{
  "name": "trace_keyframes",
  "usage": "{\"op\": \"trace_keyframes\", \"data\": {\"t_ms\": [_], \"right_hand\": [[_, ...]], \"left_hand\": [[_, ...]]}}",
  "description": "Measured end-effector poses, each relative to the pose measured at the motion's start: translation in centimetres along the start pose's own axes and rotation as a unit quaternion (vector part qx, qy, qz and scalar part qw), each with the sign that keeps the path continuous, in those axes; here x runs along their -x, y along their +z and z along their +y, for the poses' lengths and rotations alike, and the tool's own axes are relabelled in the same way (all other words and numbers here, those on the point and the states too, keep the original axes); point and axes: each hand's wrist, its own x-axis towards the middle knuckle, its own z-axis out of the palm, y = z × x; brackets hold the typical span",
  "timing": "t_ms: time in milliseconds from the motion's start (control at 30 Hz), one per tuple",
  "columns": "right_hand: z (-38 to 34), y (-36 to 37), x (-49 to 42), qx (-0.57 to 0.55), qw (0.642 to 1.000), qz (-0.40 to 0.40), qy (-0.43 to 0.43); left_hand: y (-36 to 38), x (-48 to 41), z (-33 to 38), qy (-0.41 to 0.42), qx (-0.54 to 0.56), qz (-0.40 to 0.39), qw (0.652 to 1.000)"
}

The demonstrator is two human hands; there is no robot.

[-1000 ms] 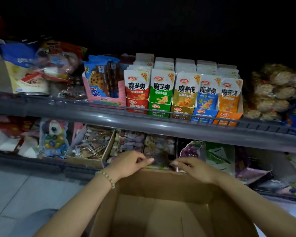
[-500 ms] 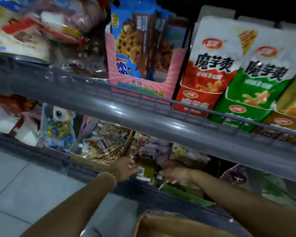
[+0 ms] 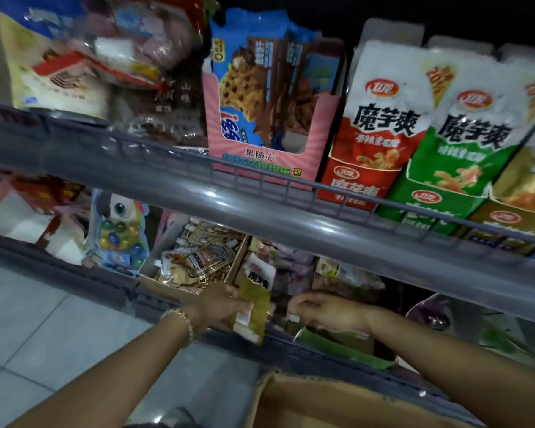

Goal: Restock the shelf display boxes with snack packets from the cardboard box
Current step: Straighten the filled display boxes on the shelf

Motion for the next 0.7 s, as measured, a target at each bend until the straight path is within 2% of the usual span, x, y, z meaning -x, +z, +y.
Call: {"op": "trace_keyframes", "data": {"t_ms": [100, 167, 267, 400, 467, 533, 567, 600, 633, 700], "right_hand": [[-3.0, 0.9, 3.3, -0.066, 0.997, -0.030, -0.010], [-5.3, 1.7, 5.6, -0.099, 0.994, -0.038, -0.037], [-8.7, 3.0, 8.8, -0.163, 0.980, -0.033, -0.108], [-12.8, 3.6, 12.5, -0.264, 0.935, 0.081, -0.222], [-14.2, 3.1, 14.9, -0.281, 0.910, 0.153, -0.264], [-15.0, 2.2, 17.3, -0.282, 0.887, 0.212, -0.299], [-15.3, 1.8, 18.5, -0.280, 0.878, 0.232, -0.311], [-15.4, 1.4, 19.4, -0.281, 0.870, 0.244, -0.322], [-15.3, 1.1, 20.3, -0.286, 0.863, 0.250, -0.333], [-15.0, 0.4, 22.0, -0.302, 0.853, 0.251, -0.343]], "left_hand": [[-2.0, 6.0, 1.2, -0.022, 0.006, -0.059, 0.998], [-3.3, 10.0, 1.8, 0.006, -0.019, -0.068, 0.997], [-5.0, 14.9, 2.9, 0.069, -0.014, -0.032, 0.997], [-4.9, 19.7, 6.2, 0.186, 0.024, 0.049, 0.981], [-4.0, 21.3, 8.0, 0.267, 0.017, 0.142, 0.953], [-2.5, 22.9, 9.9, 0.348, -0.111, 0.249, 0.897], [-1.5, 23.8, 11.0, 0.369, -0.190, 0.272, 0.868], [-0.4, 24.1, 11.8, 0.378, -0.238, 0.274, 0.852], [0.6, 24.3, 12.5, 0.384, -0.252, 0.255, 0.851], [2.2, 23.9, 13.6, 0.411, -0.218, 0.211, 0.859]]}}
